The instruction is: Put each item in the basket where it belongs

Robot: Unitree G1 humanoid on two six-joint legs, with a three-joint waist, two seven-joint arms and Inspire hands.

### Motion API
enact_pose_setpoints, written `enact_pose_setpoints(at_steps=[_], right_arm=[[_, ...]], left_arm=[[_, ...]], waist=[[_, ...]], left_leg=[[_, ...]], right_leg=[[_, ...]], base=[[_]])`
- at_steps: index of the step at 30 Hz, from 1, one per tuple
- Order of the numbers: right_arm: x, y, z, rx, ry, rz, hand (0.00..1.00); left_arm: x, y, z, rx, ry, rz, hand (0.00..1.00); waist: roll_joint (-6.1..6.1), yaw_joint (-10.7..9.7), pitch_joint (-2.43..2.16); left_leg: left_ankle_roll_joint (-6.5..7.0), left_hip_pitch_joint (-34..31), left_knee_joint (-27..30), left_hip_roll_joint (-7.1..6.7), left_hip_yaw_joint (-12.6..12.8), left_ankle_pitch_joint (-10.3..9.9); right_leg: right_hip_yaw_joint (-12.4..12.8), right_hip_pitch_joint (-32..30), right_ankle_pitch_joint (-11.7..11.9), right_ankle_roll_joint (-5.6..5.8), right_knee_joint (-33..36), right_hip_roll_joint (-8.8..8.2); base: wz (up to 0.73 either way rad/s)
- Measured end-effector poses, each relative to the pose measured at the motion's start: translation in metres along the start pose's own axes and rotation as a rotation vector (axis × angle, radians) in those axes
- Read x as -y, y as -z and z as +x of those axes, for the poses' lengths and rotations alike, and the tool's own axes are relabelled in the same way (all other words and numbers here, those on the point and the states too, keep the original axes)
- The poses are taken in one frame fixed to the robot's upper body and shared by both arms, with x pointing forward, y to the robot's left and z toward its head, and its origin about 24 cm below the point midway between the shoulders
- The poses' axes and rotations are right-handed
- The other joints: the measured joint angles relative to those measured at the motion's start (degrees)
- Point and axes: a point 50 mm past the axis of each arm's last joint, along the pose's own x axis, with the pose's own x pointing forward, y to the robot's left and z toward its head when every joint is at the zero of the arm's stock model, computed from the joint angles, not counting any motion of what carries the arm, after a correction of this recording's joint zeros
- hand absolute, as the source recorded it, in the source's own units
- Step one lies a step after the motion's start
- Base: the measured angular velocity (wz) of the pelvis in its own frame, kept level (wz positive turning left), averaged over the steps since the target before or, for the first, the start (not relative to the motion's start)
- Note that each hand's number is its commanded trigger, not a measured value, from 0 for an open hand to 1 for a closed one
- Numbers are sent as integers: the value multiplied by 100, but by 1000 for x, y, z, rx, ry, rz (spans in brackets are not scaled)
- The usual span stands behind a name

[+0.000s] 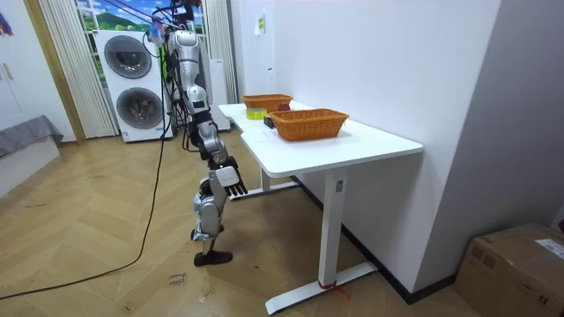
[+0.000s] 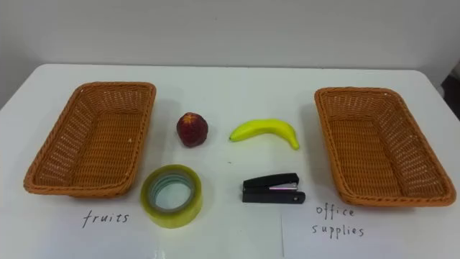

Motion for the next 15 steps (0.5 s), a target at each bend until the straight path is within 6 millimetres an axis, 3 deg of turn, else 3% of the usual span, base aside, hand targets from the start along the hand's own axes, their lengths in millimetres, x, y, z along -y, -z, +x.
enact_pose_setpoints(at_steps=[15], right_arm=[[0,0,0,-3,0,3,0]], left_arm=[[0,2,0,-11,2,-9,0]], waist=[[3,-3,0]], left_leg=[[0,6,-4,0,2,0]], right_leg=[[3,1,0,0,4,-1]], base=[[0]])
